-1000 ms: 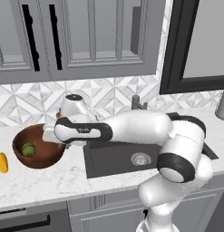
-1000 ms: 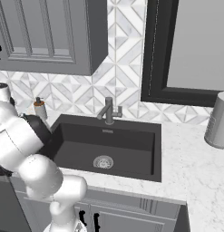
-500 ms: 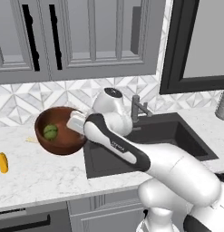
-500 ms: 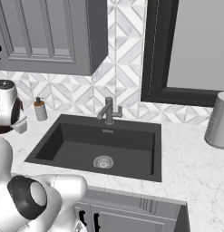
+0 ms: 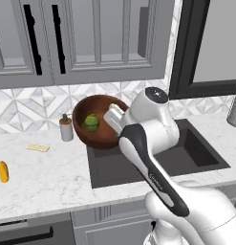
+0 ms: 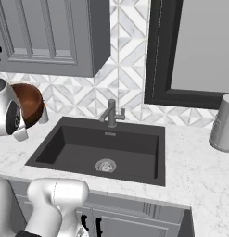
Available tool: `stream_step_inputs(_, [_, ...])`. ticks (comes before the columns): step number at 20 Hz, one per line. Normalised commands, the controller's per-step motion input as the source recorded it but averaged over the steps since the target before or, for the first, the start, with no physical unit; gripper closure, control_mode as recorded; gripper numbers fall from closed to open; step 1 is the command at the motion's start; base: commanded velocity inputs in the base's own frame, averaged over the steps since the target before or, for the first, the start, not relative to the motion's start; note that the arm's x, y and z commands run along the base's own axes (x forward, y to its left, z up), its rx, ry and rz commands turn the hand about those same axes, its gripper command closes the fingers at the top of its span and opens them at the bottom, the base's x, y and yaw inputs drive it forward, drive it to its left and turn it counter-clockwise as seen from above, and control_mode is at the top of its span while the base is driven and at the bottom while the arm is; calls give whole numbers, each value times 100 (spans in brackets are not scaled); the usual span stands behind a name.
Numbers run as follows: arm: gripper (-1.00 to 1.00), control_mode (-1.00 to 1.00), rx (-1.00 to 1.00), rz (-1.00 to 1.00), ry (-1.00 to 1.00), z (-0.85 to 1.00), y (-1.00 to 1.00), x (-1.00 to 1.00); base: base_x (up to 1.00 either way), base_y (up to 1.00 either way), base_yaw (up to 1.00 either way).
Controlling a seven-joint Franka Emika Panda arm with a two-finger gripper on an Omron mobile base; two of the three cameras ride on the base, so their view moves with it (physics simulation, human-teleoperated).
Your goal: Pick the lime from the sink and place it in the bowl. Then pick the bowl and place it in the microwave. Then close the microwave door and press the start button.
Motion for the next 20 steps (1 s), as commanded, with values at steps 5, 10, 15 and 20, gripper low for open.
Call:
stream_step_inputs(5, [100,-100,2,-40,14,81,-74,-34,0,0,0])
stream_step_inputs(10, [100,-100,9,-23,6,70,-76,-35,0,0,0])
stream_step_inputs(15, [100,-100,3,-15,1,20,-66,-22,0,0,0])
stream_step_inputs(20, [100,-100,3,-14,2,14,-63,-20,0,0,0])
